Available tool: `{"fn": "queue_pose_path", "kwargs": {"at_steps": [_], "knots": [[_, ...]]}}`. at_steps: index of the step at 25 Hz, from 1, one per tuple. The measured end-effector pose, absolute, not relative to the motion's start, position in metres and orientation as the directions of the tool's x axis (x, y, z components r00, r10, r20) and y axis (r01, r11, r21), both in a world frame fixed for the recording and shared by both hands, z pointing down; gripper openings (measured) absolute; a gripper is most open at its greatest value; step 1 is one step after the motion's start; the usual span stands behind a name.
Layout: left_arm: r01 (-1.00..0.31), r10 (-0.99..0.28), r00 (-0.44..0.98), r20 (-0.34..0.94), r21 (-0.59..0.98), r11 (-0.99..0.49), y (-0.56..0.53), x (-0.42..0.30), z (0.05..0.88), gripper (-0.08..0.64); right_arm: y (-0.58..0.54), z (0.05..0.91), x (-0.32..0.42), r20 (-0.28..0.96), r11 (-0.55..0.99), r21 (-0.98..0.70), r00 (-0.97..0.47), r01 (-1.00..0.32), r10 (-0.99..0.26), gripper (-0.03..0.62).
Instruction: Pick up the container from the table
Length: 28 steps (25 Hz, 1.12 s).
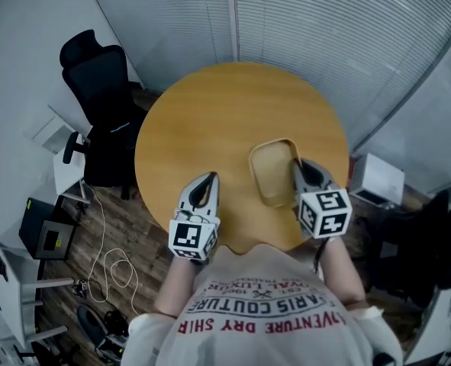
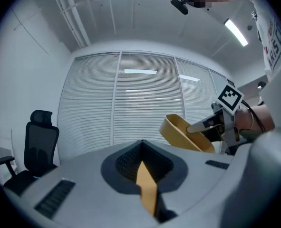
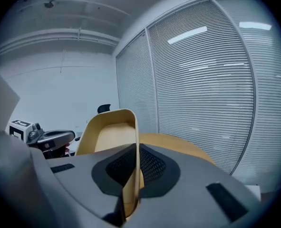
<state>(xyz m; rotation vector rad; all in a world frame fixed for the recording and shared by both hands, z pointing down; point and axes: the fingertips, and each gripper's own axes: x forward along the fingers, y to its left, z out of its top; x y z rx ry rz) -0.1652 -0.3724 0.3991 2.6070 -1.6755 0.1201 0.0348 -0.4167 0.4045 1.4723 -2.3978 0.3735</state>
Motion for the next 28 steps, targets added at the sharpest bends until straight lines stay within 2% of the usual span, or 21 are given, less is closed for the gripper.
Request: {"fn": "queue_pose_path", "kwargs": {"at_steps": [19, 28], "knots": [[-0.907, -0.905, 0.417, 0.079, -0.023, -0.420, -0.362, -0.161, 0.388, 0.000, -0.399, 0.390, 0.033, 0.309, 0.426, -0.053, -0.420, -0.903, -0.853, 0.006], [-0.904, -0.905, 0.422, 0.057, -0.047, -0.424, -0.367, -0.162, 0.375, 0.000, -0.387, 0.370, 0.019, 0.122, 0.432, 0.003, -0.429, -0.902, -0.895, 0.006]]}}
